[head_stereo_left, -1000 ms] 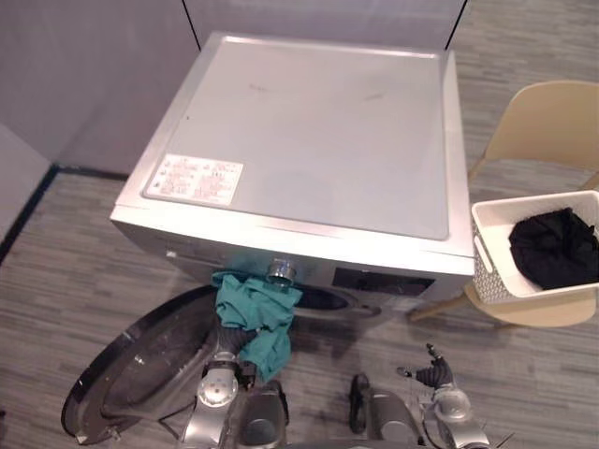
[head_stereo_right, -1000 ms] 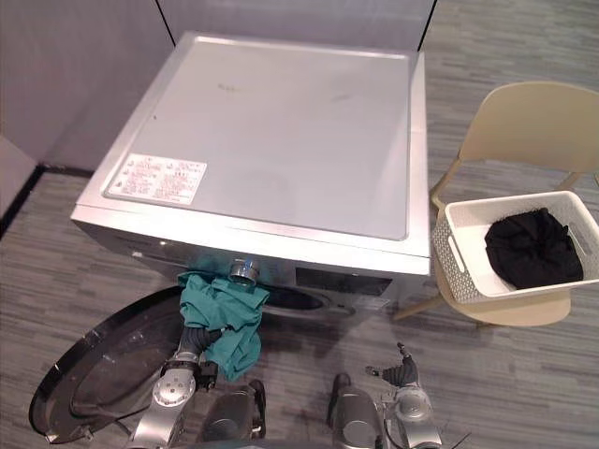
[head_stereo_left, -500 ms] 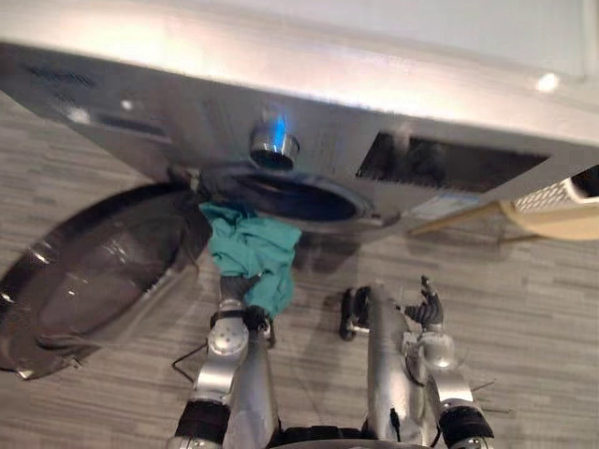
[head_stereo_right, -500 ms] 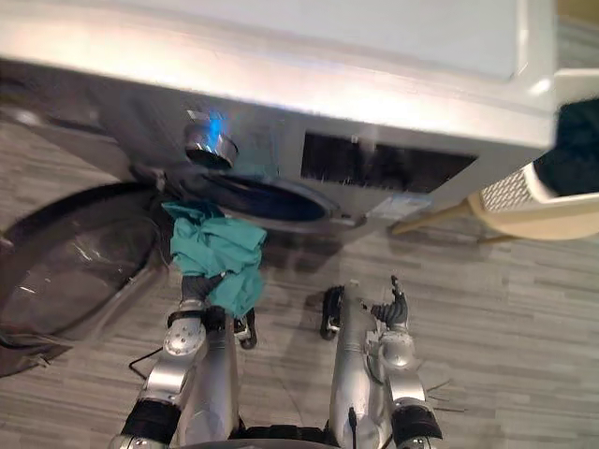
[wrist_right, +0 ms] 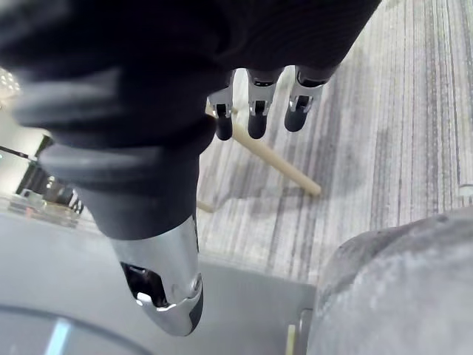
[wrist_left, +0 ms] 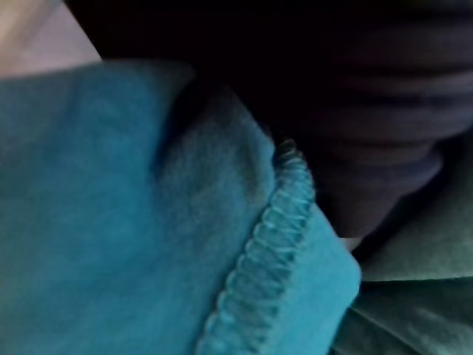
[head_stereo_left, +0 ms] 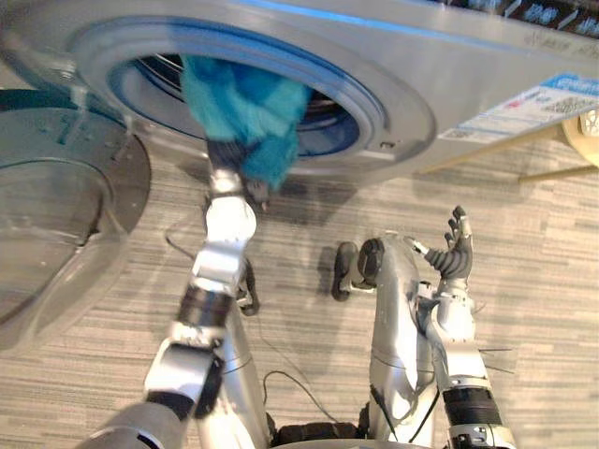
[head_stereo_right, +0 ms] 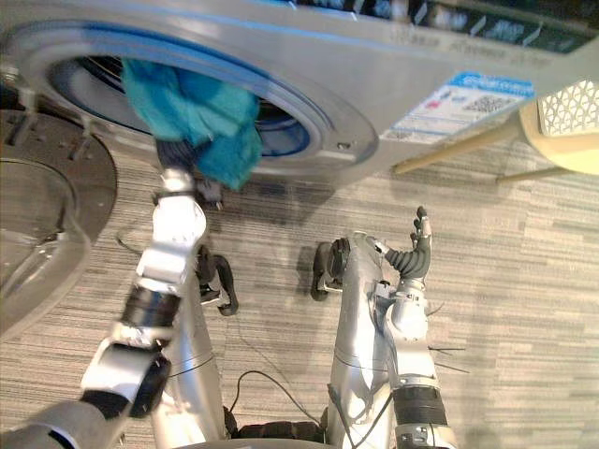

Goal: Pick up the laundry basket with both hands and put the clothes into the washing machine.

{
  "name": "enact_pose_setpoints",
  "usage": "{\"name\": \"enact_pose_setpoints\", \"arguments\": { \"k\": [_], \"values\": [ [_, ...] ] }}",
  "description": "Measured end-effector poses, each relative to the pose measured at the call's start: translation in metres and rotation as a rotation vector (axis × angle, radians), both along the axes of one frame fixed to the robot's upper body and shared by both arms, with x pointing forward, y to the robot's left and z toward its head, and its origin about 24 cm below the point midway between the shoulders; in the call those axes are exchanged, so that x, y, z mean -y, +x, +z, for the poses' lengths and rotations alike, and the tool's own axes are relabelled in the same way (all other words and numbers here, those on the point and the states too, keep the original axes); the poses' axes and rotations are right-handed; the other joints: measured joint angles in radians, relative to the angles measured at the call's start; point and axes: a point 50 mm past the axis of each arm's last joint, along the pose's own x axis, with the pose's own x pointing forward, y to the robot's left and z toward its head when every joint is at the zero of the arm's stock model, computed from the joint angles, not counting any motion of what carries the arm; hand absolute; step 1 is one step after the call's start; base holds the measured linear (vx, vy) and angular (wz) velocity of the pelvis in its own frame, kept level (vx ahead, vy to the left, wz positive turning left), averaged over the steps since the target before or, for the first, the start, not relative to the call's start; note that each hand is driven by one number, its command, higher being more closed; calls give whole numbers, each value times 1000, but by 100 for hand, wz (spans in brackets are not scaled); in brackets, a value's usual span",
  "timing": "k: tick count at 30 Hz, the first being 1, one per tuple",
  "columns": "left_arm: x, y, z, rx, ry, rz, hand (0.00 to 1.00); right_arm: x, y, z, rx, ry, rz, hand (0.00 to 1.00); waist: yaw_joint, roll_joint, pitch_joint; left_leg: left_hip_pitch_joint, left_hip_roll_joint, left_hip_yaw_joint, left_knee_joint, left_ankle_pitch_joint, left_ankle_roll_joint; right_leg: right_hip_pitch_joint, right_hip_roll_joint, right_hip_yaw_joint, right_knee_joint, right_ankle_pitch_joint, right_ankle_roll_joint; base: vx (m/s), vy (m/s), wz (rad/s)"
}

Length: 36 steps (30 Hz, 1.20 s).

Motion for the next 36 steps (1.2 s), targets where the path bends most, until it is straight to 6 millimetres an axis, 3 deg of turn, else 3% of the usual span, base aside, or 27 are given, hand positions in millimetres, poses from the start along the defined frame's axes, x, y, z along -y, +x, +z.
{"name": "enact_pose_setpoints", "arguments": {
  "k": [3, 4, 8, 11, 20, 24, 31, 34, 36],
  "values": [
    [9, -6, 60, 189, 140, 82, 100, -1, -1, 5, 39, -1, 6, 0, -12, 0, 0, -28, 1, -5, 1, 3, 4, -25, 1, -6, 0, 1, -1, 38, -44, -3],
    [13, -8, 78, 251, 205, 129, 0, -1, -1, 7, 54, -4, 16, 0, -17, -3, 2, -32, 1, -6, 3, 3, 3, -28, 1, -6, 0, 4, -6, 55, -34, -2],
    [22, -10, 109, 339, 333, 283, 0, -5, -1, 9, 70, 4, 27, 0, -29, -15, 8, -37, 3, -3, 2, 3, 3, -32, 1, -8, -2, 5, -9, 64, -22, -1],
    [22, -3, 110, 318, 394, 364, 0, -5, -1, 10, 87, 2, 33, 0, -31, -18, 9, -41, 3, -3, 1, 3, 4, -34, 0, -9, -4, 5, -9, 22, -10, 0],
    [6, 38, 74, -31, 600, 388, 0, -7, 0, 10, 82, 23, 96, 0, -30, -25, 12, -43, 5, -4, -4, 3, 4, -34, 2, -12, -10, 2, -2, 4, -2, 0],
    [5, 44, 67, -111, 705, 404, 0, -7, 0, 8, 74, 34, 115, 0, -29, -27, 12, -44, 4, -7, -13, 3, 4, -29, 2, -18, -20, 5, -8, 47, -21, 1],
    [10, 46, 61, -140, 673, 360, 0, -8, 1, -1, 26, 49, 133, 0, -23, -27, 11, -11, -5, -16, -46, 12, 2, 16, -10, -32, -47, 5, -7, 27, -19, 7],
    [0, 42, 41, -163, 560, 317, 0, -14, 1, -5, 0, 48, 153, 0, -14, -28, 11, 38, -8, -14, -94, 26, -10, 65, -10, -41, -84, 5, -8, 45, -65, 8],
    [-3, 42, 1, -247, 405, 229, 0, -18, 0, -14, -47, 55, 158, 0, 4, -28, 9, 109, -8, -13, -149, 37, -26, 136, -9, -58, -127, 5, -9, 67, -75, 9]
  ]
}}
